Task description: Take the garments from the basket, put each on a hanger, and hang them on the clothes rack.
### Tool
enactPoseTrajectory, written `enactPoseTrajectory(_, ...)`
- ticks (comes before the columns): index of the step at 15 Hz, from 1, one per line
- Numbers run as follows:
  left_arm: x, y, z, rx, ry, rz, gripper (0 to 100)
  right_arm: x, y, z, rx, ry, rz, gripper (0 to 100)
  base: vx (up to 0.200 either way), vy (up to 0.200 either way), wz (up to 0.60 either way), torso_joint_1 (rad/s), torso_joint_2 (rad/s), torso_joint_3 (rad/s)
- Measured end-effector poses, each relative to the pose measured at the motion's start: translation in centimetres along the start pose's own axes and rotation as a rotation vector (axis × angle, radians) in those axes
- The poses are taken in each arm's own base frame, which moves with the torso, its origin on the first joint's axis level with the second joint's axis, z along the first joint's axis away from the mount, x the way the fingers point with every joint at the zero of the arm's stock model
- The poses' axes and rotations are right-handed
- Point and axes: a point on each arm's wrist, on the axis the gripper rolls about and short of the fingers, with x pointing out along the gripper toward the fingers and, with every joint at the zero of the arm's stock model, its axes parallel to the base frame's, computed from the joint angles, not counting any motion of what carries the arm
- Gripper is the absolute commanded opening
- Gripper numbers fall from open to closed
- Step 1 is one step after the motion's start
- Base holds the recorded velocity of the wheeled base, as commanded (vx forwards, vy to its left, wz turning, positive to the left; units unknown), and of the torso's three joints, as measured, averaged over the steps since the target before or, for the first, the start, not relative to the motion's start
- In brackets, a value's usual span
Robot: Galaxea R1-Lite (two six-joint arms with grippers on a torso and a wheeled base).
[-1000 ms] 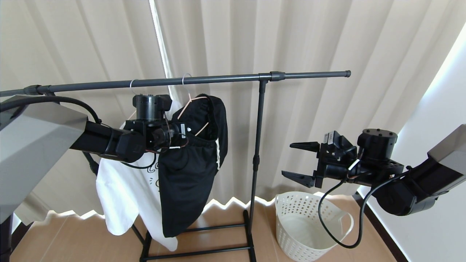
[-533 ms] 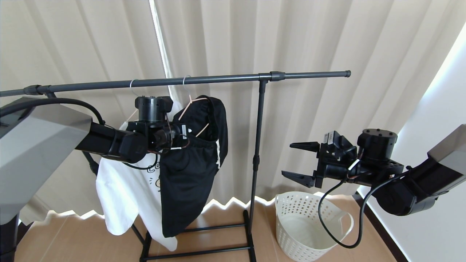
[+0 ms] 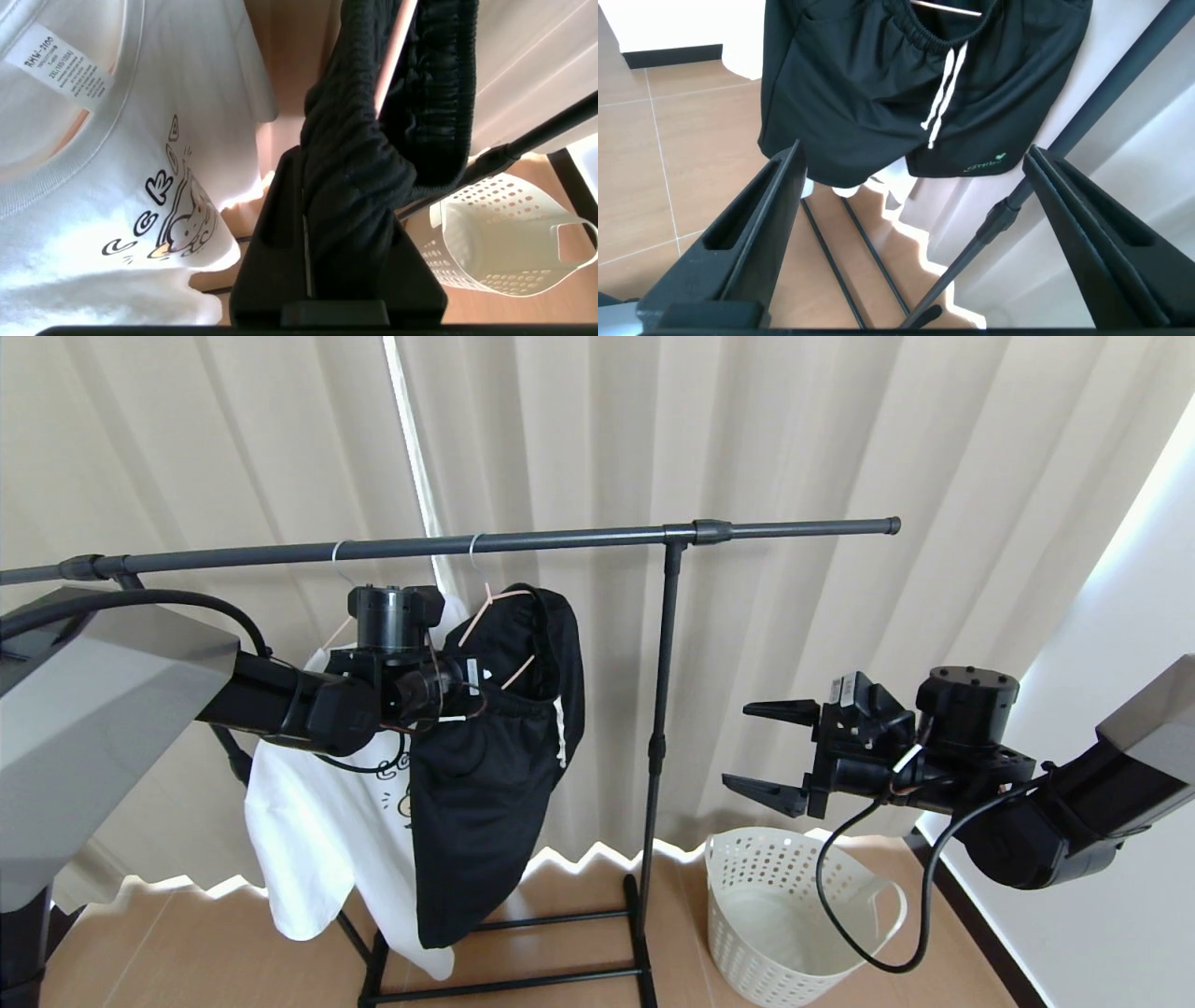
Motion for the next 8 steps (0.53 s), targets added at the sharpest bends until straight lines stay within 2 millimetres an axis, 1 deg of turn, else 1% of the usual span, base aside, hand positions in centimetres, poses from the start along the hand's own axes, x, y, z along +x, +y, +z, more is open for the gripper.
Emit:
enactPoseTrajectory(2,-0.1,0.0,0.1,0.000,0.017,0.003,100,0.0,0.0,0.0,0.000,0.000,0.000,100,0.000,0.000,0.00,0.000,0.00,0.000)
enactPoseTrajectory(4,-0.7,0.1,0.7,-0.011,0.011,0.004,100,-0.1,0.0,0.1,0.000,0.000,-0.001,100,0.000,0.000,0.00,0.000,0.00,0.000)
enactPoseTrajectory(6,-2.3,0.4,1.5,-0.014,0.015,0.008,100,-0.2,0.1,0.4,-0.007,-0.003,-0.008,100,0.000,0.000,0.00,0.000,0.00,0.000)
enactPoseTrajectory(7,-3.4,0.5,2.0,-0.015,0.015,0.009,100,-0.4,0.2,0.8,-0.018,0.002,-0.039,100,0.000,0.000,0.00,0.000,0.00,0.000)
enactPoseTrajectory(8,-5.0,0.6,2.6,-0.016,0.011,0.008,100,-0.8,0.4,1.2,-0.038,0.007,-0.090,100,0.000,0.000,0.00,0.000,0.00,0.000)
